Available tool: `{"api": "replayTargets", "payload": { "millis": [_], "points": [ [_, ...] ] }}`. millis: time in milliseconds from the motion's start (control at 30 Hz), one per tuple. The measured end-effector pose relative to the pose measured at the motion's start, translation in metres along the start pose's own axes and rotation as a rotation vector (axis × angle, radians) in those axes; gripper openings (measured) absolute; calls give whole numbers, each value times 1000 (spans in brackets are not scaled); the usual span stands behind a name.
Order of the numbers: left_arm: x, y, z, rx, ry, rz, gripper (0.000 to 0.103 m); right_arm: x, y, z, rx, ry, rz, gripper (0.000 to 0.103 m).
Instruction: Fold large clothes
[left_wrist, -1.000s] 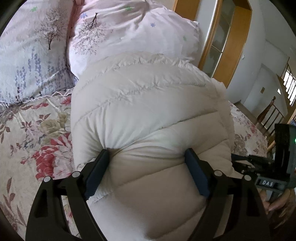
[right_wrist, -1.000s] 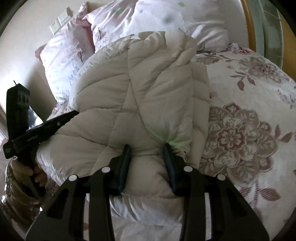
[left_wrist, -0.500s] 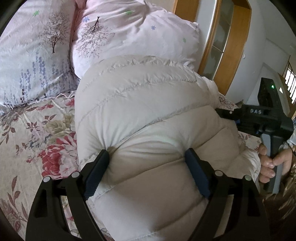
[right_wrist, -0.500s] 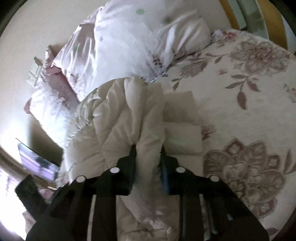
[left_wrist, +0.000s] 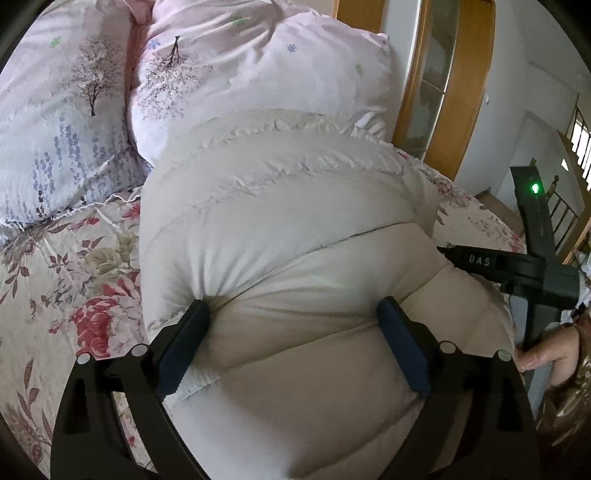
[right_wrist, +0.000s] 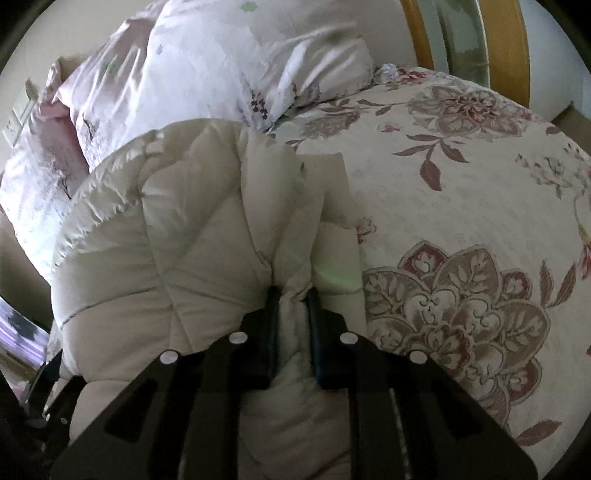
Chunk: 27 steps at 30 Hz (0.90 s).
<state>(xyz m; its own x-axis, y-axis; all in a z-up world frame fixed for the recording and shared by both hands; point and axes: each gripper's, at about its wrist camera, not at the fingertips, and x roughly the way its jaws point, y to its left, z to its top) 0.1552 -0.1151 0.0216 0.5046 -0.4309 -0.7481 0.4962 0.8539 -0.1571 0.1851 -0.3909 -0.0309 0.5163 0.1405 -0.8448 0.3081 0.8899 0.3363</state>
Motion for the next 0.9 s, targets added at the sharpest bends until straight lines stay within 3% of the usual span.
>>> {"api": "replayTargets", "payload": {
  "millis": [133, 233, 333, 433, 500, 600, 800, 833, 900],
  "points": [
    [-16, 7, -1, -44, -5, -34, 94, -19, -12, 7, 23, -5, 31, 37],
    [-38, 27, 1, -127, -49, -99, 94, -49, -17, 5, 22, -52, 133, 38],
    [-49, 42, 4, -157, -73, -60, 94, -71, -9, -4, -42, -64, 243, 39],
    [-45, 47, 2, -160, -43, -29, 94, -84, 5, -16, -126, -46, 304, 39],
    [-36, 45, -1, -153, -10, -18, 94, -85, 12, -24, -171, -23, 309, 39],
    [-23, 45, -6, -162, 26, -32, 94, -69, 16, -40, -221, 37, 245, 37],
    [-22, 50, -6, -204, 27, -80, 94, -50, 10, -39, -189, 98, 236, 40],
    [-25, 54, -5, -214, 14, -91, 94, -55, 12, -35, -203, 96, 234, 45],
    [-29, 63, -3, -246, -4, -108, 94, -66, 11, -23, -209, 72, 254, 75]
  ]
}}
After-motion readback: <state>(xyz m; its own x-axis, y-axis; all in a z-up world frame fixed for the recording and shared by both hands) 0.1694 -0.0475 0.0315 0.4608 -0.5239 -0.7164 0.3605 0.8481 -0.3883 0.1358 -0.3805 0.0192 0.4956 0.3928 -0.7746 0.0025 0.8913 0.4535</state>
